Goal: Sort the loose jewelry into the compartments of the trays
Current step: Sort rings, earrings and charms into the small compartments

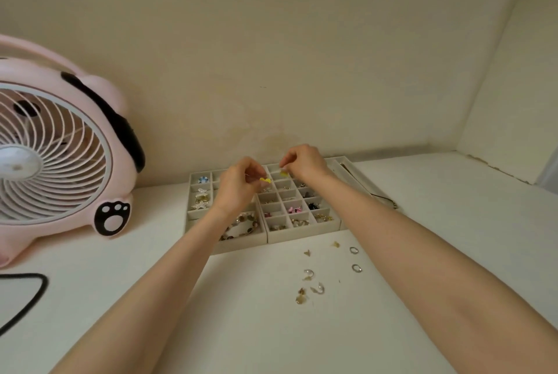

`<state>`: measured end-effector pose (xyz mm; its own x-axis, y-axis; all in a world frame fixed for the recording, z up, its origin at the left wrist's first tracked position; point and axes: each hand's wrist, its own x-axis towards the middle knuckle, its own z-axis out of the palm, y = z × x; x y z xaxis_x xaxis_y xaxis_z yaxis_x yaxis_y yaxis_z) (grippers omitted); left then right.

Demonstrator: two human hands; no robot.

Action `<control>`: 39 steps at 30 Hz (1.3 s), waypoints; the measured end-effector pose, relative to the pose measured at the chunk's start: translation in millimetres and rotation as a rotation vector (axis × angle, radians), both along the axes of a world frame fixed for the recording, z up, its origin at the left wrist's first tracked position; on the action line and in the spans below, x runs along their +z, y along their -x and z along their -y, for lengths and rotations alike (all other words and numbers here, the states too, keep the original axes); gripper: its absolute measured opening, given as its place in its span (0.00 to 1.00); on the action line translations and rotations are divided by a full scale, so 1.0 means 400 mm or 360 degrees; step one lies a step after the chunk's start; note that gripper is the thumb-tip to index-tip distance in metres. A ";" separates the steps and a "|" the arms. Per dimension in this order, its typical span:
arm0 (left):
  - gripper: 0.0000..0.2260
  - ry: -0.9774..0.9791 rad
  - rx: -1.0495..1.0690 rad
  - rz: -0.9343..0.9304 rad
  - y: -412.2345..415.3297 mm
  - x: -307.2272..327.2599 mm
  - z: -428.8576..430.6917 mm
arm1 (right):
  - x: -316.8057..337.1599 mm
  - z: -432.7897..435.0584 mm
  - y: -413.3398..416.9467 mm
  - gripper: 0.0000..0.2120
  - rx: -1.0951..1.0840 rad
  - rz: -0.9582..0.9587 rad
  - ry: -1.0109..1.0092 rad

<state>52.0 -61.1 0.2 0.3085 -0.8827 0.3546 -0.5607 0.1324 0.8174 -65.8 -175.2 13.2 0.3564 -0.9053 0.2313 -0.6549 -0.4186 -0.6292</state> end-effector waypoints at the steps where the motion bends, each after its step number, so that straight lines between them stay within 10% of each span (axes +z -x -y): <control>1: 0.08 0.0008 0.0017 -0.0017 -0.005 -0.002 0.003 | 0.001 0.007 -0.010 0.06 0.0000 -0.0058 0.0022; 10: 0.06 -0.0047 0.0096 0.0001 -0.026 -0.008 0.018 | -0.011 0.030 -0.031 0.08 0.0086 -0.0548 0.0131; 22: 0.01 -0.0212 0.0103 0.0414 -0.013 0.029 0.137 | 0.003 -0.086 0.144 0.07 0.0113 0.0412 -0.0039; 39: 0.06 -0.0352 0.0133 0.0642 -0.031 0.029 0.143 | -0.028 -0.173 0.248 0.12 0.0170 0.0417 -0.0136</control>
